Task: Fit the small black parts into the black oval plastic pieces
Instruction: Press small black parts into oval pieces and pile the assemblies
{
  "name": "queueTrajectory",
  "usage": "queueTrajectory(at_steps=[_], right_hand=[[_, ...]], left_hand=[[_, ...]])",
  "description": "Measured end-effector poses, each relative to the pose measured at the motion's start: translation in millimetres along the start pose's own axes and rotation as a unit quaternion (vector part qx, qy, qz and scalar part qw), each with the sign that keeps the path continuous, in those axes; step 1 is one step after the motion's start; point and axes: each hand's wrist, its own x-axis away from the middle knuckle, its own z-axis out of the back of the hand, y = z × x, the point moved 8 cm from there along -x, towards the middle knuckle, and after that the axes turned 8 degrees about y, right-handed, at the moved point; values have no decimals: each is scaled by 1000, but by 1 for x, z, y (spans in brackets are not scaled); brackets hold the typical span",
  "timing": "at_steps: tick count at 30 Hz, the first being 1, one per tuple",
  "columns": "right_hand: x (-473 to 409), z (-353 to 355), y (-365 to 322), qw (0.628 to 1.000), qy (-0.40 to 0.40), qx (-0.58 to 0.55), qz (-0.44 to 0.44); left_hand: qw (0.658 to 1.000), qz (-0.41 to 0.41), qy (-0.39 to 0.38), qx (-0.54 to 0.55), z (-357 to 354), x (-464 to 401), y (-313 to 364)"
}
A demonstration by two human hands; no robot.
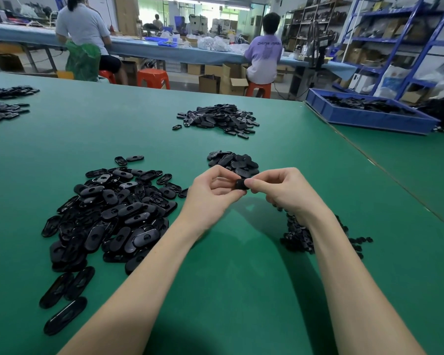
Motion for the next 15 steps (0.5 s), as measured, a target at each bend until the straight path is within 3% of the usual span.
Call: queueTrajectory(at_steps=[7, 15], right_hand=[[-4, 9, 10, 997, 48, 21, -60], [4, -23, 28, 962, -121, -180, -167]], left_hand=[[999, 24, -11, 44, -1, 1, 0], [987, 84, -58, 121, -9, 4, -2]])
